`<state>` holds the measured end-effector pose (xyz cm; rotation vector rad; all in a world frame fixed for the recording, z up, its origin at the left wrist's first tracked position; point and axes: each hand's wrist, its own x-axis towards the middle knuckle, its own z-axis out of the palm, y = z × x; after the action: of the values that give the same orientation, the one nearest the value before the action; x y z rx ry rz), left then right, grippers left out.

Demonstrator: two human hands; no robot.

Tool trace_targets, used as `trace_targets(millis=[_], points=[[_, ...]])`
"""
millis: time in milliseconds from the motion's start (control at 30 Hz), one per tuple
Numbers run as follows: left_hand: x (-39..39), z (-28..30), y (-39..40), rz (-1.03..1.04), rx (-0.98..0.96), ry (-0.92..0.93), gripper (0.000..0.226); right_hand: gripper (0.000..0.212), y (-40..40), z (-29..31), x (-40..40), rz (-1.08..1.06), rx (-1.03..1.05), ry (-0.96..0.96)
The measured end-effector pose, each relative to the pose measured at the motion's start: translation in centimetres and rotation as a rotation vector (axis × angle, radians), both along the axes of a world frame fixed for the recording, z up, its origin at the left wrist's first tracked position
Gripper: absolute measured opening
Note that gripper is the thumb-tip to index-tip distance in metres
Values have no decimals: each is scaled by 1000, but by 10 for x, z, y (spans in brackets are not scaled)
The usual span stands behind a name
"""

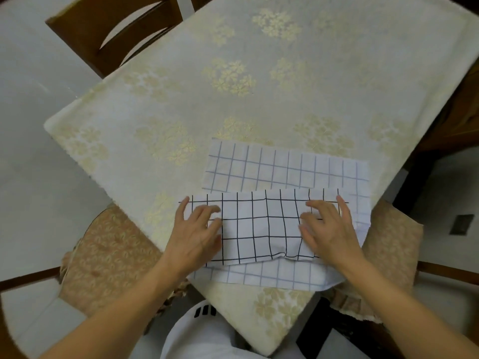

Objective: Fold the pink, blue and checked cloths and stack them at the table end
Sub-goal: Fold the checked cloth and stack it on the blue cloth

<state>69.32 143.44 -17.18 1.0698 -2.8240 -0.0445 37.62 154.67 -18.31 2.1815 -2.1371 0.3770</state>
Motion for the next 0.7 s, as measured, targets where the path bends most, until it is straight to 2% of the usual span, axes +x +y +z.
trace_targets(millis=[133,267,533,700], points=[[6,-7,44,-114,17,8,29,17,42,-7,20,118,-16,-48],[-1,-19,66,-163,10,-35,31,21,69,-21,28,147,15,16],[-35,-35,73,-166,-44,-19,20,6,68,-35,38,103,-143,137],[-38,-39,75,-192,-62,-36,16,8,69,-41,39,117,-130,182]])
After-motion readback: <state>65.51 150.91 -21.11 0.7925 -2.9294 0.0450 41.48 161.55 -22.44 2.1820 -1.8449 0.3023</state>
